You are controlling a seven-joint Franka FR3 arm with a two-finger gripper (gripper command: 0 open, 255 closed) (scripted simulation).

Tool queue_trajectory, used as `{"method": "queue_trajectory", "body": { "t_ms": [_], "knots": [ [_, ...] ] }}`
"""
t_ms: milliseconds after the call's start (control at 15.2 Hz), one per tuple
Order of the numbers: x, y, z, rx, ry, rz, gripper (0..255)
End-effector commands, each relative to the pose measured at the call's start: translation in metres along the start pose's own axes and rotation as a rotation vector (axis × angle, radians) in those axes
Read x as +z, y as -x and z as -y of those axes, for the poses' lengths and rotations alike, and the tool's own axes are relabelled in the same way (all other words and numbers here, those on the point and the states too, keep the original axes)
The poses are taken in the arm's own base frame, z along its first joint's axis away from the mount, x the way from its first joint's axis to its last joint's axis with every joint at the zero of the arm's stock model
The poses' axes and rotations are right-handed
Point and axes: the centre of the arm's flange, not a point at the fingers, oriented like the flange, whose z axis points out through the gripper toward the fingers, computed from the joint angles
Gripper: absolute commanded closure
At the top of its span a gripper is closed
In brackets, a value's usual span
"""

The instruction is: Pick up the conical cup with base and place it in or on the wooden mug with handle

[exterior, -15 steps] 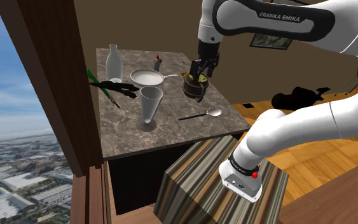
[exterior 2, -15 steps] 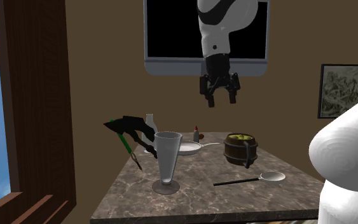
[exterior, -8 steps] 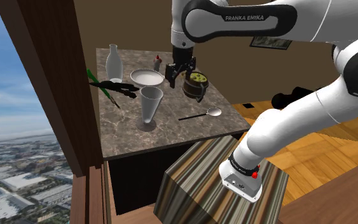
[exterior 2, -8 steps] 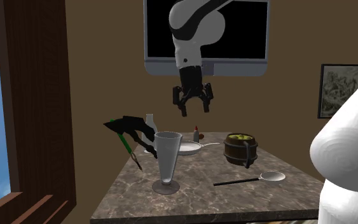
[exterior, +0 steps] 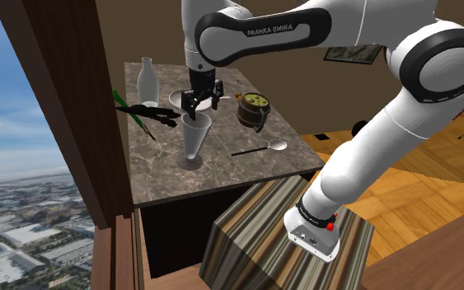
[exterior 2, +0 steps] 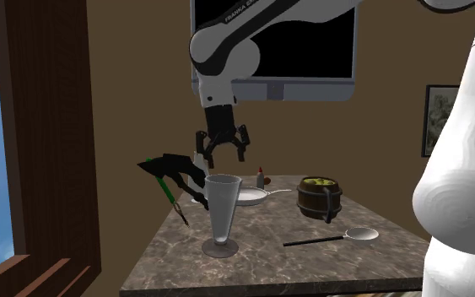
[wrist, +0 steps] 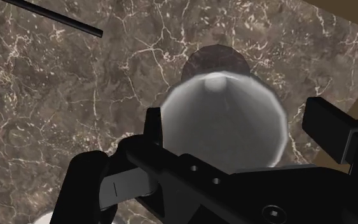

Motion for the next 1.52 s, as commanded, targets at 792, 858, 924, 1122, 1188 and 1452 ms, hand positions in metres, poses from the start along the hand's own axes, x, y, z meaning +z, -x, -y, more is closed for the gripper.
{"method": "queue_trajectory", "body": {
  "t_ms": [792,858,924,1122,1188,1452],
  "knots": [
    [0.055,-0.042,0.053,-0.003,0.006,-0.006,0],
    [0.055,-0.043,0.053,-0.003,0.006,-0.006,0],
    [0.055,-0.043,0.053,-0.003,0.006,-0.006,0],
    [0.055,-0.043,0.053,-0.003,0.006,-0.006,0],
    [0.055,-0.043,0.053,-0.003,0.006,-0.006,0],
    [0.055,-0.043,0.053,-0.003,0.006,-0.006,255]
  ]
}}
